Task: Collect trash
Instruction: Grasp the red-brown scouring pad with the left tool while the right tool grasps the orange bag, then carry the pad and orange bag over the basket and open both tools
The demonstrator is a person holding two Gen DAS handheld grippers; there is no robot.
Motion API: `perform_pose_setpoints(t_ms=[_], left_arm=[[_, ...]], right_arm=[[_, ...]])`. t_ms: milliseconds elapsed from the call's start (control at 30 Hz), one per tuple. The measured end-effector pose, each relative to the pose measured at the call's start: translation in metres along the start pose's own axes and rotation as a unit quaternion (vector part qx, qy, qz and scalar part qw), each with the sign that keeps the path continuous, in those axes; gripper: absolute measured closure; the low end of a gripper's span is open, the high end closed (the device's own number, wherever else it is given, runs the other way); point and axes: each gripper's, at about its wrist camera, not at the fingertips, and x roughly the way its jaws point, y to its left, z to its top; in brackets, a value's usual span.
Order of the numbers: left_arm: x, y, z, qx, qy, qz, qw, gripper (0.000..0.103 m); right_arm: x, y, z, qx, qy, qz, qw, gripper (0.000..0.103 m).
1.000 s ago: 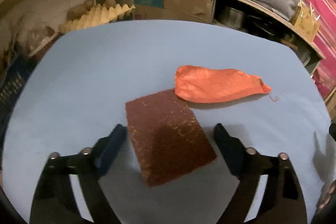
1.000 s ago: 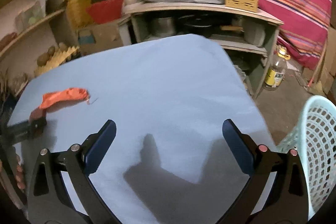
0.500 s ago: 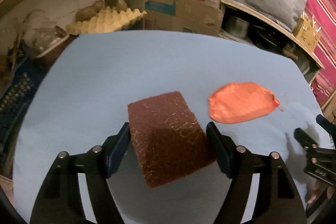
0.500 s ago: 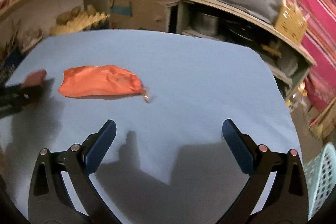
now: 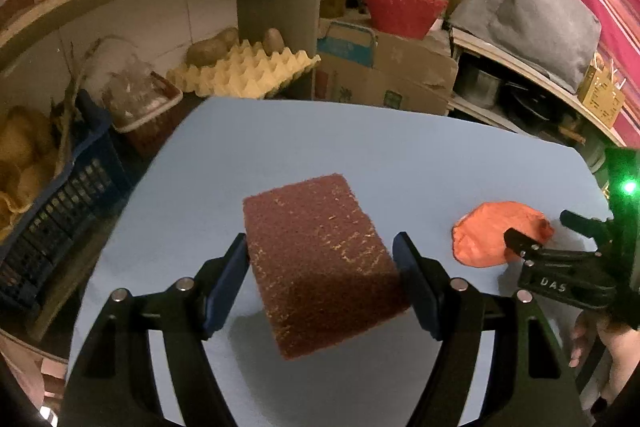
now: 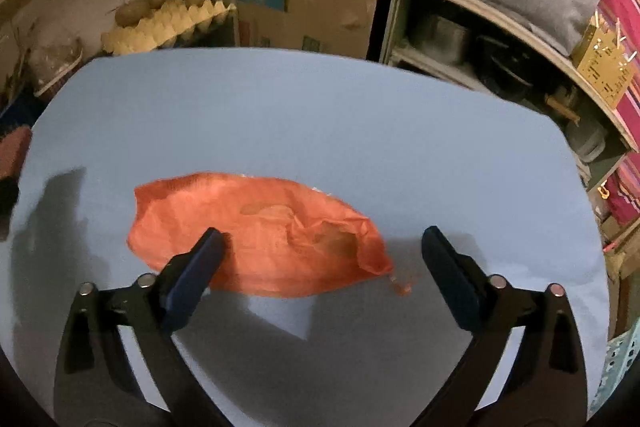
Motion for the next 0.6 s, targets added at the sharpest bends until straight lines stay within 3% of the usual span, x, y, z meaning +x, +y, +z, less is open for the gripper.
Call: perform_pose_setpoints(t_ms=[133,200,300,500,600], left_arm=[[0.000,0.004,0.003,-0.012,0.000,-0.009,0.9999,0.031],[0.002,0.003,0.003,-0.014,0.001,-0.013,0.9998,0.031],[0.002,-0.002,0.003,-0.006,-0.001,-0.012,0.9999,0.031],[-0.003,-0.011,0.001,0.007,-0.009,-0.011,0.9999,0.031],[-0.007,-0.014,-0.001,0.008,-0.015,-0.012,0.9998,0.031]], right_arm=[[0.000,0.001,-0.006,-0.001,0.001,0.026,1.000,0.030],[-0.003,0.004,-0.009,-0.005,0.001,0.045,0.999,0.047],[-0.008,0.010,-0.012,-0.022,-0.008,0.050,0.998,0.060],[-0.017,0.012,-0.015,-0.030,-0.027,0.054,0.998,0.078],[-0.030,0.003,-0.019,-0.027,-0.039,0.047,0.998,0.081]])
